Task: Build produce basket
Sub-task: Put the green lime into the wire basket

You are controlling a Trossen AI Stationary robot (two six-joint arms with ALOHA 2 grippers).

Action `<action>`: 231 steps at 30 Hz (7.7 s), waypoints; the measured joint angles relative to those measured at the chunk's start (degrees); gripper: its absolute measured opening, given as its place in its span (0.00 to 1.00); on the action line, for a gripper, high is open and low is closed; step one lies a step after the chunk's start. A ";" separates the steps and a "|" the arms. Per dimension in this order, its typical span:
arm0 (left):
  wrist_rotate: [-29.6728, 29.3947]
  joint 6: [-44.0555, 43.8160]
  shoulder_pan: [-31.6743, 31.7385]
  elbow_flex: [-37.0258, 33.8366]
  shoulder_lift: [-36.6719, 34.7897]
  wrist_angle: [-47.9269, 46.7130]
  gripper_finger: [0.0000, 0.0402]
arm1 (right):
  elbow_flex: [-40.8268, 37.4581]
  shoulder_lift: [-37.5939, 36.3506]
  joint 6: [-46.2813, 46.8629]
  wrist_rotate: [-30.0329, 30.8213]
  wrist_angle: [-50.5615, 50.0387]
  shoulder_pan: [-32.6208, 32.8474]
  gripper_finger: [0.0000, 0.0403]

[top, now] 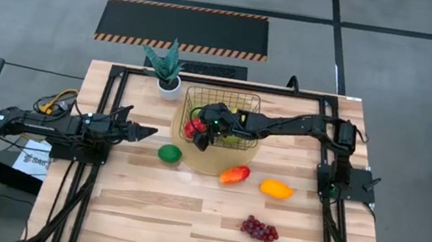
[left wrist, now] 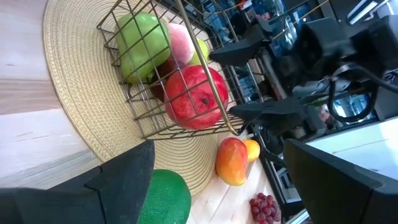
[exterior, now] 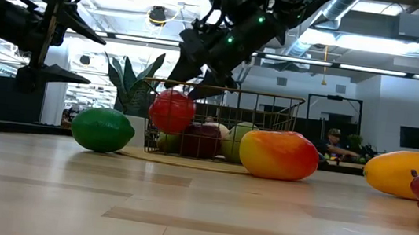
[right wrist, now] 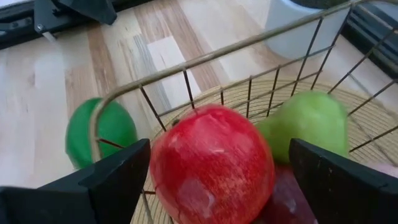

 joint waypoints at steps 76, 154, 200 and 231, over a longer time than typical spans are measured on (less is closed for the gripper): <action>-2.30 2.80 -0.01 0.00 -0.02 2.49 0.85 | 32.87 18.76 -1.94 12.97 -16.48 17.91 0.98; -6.56 -13.95 -8.48 1.46 19.79 -6.07 0.68 | 52.17 13.31 4.19 15.40 -48.80 23.26 0.83; -10.18 -27.47 -38.61 19.00 60.41 23.62 0.48 | 52.07 12.72 34.36 21.13 -65.60 27.38 0.82; -23.74 -8.42 -8.70 11.08 53.42 8.21 0.48 | 52.11 14.37 39.01 21.10 -61.76 26.03 0.82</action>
